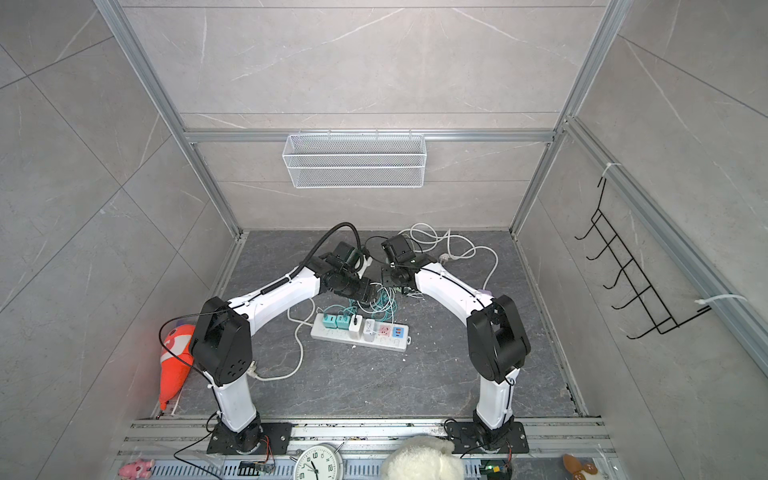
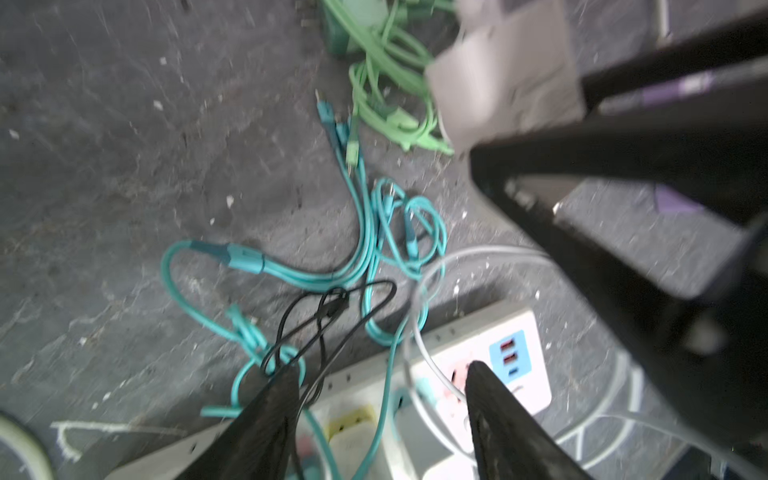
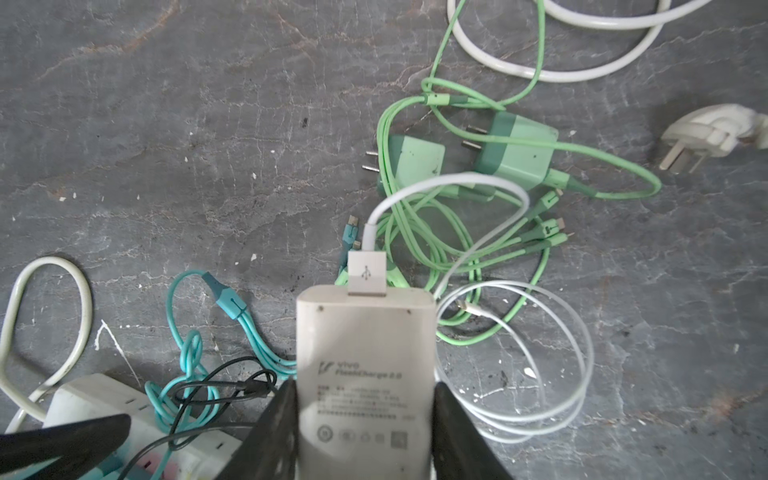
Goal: Insert the plug
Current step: 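Lift the charger with the right gripper toward the left gripper while left approaches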
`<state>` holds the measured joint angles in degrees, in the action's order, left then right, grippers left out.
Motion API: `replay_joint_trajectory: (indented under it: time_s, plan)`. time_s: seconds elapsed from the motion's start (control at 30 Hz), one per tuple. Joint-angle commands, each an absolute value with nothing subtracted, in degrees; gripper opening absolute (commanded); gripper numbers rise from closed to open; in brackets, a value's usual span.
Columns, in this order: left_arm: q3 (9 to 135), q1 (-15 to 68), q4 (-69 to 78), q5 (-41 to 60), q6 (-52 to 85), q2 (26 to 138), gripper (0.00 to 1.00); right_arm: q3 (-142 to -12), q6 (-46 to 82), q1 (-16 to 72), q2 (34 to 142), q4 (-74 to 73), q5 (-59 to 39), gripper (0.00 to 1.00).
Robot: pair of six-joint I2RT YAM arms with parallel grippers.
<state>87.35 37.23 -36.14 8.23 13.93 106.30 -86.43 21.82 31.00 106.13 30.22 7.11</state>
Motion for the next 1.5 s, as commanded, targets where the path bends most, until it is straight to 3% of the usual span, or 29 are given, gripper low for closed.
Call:
replay_joint_trajectory:
  time_s: [0.0, 0.3, 0.7, 1.0, 1.47]
  plan:
    - [89.47, 37.0, -41.71, 12.01, 8.33, 106.19, 0.67, -86.02, 24.12, 28.75, 102.85, 30.64, 9.71, 0.13]
    - [92.79, 36.93, -48.5, 14.12, -3.49, 107.95, 0.66, -84.06, 25.04, 26.54, 100.95, 29.53, 5.65, 0.13]
    - [101.42, 37.1, -61.58, 22.52, -17.79, 114.38, 0.57, -81.61, 27.55, 26.62, 98.45, 28.88, 3.69, 0.13]
    - [104.62, 36.67, -65.74, 37.34, -25.99, 113.73, 0.55, -79.21, 29.56, 26.62, 96.85, 28.06, 3.87, 0.13]
    - [105.84, 32.64, -51.96, 15.04, -8.32, 110.1, 0.59, -73.95, 29.23, 26.67, 87.92, 29.81, 4.83, 0.13]
